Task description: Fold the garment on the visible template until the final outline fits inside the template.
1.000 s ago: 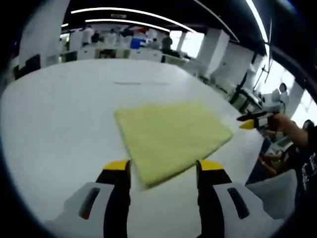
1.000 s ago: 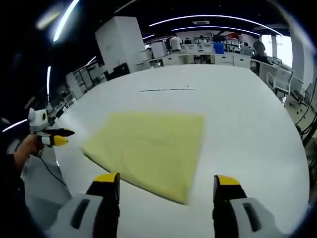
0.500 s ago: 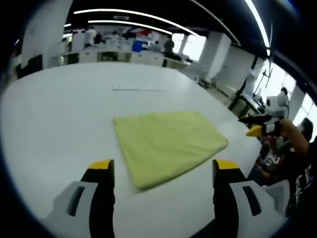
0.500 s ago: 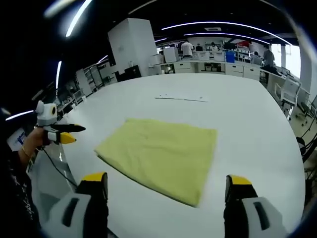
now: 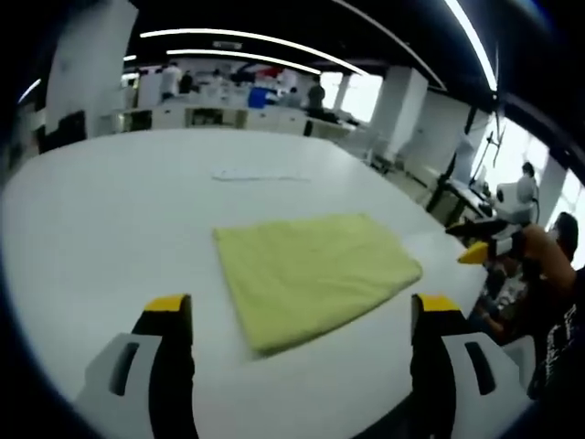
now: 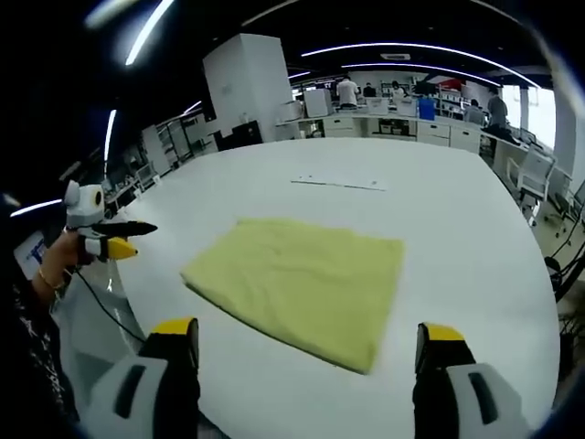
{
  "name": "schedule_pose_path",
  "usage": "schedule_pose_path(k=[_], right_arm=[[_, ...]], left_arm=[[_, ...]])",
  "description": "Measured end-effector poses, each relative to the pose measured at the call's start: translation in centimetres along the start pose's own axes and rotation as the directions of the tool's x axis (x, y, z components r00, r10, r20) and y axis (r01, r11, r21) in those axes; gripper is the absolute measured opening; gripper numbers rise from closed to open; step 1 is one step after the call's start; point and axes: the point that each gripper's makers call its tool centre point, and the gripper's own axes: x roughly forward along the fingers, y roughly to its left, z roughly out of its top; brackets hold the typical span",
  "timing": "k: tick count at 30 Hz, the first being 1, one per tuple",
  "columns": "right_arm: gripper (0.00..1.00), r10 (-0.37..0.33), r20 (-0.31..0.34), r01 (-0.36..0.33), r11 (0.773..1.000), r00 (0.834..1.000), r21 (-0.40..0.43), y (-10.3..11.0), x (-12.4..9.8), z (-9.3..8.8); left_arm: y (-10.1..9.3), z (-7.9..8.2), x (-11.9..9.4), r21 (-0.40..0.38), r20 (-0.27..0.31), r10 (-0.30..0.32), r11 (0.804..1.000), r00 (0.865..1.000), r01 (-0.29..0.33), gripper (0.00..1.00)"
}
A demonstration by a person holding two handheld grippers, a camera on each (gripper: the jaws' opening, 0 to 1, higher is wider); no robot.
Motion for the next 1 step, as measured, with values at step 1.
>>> schedule_pose_path(k=[1], right_arm=[[0.99, 0.0, -0.001, 0.0, 1.0, 1.0, 0.0, 0.01, -0.01, -0.05]], left_arm=[[-0.14, -0.06, -0.07, 0.002, -0.002, 0.002, 1.0, 1.0, -0.002, 0.97]])
